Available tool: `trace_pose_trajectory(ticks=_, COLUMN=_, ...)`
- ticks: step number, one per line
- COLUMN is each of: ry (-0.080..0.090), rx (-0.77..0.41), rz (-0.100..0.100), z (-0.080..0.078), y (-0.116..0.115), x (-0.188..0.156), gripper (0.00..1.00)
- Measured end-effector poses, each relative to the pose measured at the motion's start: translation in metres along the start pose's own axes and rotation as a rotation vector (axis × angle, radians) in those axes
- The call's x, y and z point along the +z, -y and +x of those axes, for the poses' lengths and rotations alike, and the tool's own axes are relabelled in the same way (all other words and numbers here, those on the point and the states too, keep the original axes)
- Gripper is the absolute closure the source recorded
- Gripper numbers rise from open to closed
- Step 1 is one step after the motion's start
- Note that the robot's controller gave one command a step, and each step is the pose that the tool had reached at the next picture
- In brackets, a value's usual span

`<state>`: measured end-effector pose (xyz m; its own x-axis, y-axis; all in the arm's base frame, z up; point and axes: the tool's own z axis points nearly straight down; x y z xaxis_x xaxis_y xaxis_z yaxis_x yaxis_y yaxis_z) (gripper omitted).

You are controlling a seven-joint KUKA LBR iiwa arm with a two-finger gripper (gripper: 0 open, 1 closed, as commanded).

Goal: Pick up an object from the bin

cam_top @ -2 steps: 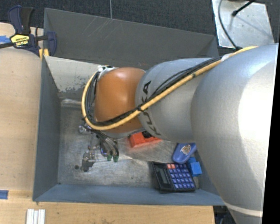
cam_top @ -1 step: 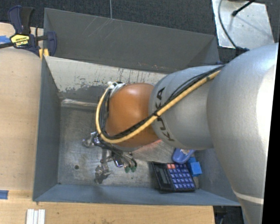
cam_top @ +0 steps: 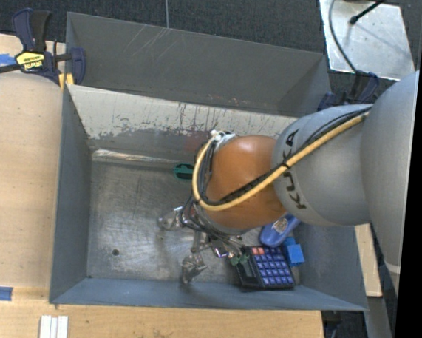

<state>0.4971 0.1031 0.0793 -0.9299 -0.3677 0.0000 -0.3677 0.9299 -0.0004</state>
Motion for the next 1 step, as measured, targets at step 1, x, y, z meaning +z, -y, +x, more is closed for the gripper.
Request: trace_pose_trajectory(ticks=1, ry=0.001, rx=0.048, rz=0.002, z=0.0083, y=0.0300, x=-0.0060, gripper=0.00)
